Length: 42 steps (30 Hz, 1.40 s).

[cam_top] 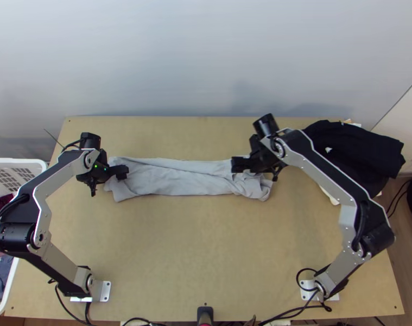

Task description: Fold the t-shirt

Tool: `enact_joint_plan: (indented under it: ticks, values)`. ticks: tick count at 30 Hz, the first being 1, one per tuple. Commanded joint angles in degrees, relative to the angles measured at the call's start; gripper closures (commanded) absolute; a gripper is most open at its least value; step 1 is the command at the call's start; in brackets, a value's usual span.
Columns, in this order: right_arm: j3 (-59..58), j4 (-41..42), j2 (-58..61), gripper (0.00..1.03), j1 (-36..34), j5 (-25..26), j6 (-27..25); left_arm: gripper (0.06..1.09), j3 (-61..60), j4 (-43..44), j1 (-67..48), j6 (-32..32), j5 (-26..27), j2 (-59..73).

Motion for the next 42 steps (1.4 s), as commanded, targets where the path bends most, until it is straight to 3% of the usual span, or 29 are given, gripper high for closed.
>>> enact_joint_plan:
  ticks: [1, 6, 14, 17, 22, 27, 42]
  values:
    - [-2.53, -0.44, -4.11, 0.1, -4.55, 0.94, -1.6, 0.16, 0.65, -0.51, 0.03, 0.16, 0.01, -0.58]
    - [-5.61, -0.44, -6.92, 0.1, -6.92, 1.73, -3.27, 0.16, 0.56, -0.68, -0.06, 0.24, 0.01, -0.4]
    - [-7.37, 0.44, -8.24, 0.1, 0.72, 1.65, -1.68, 0.17, 0.3, -1.03, -0.59, 0.16, 0.01, 0.04]
    - [-5.87, 0.7, -7.27, 0.1, 2.48, 1.65, -0.98, 0.24, 0.3, -0.86, -0.59, -0.02, 0.01, 0.39]
    - [-2.45, 0.7, -5.42, 0.1, 3.18, 1.65, -0.89, 0.57, 0.12, 0.02, -0.94, -0.81, 0.01, 0.13]
    - [3.0, 0.7, -2.44, 0.1, 3.45, 1.65, -0.45, 1.05, -1.2, 3.27, -1.03, 0.6, 0.01, -0.75]
    - [18.03, 0.79, 19.27, 0.1, 10.66, -5.12, 1.66, 1.05, 6.89, -4.55, -3.23, -1.34, 0.71, -8.75]
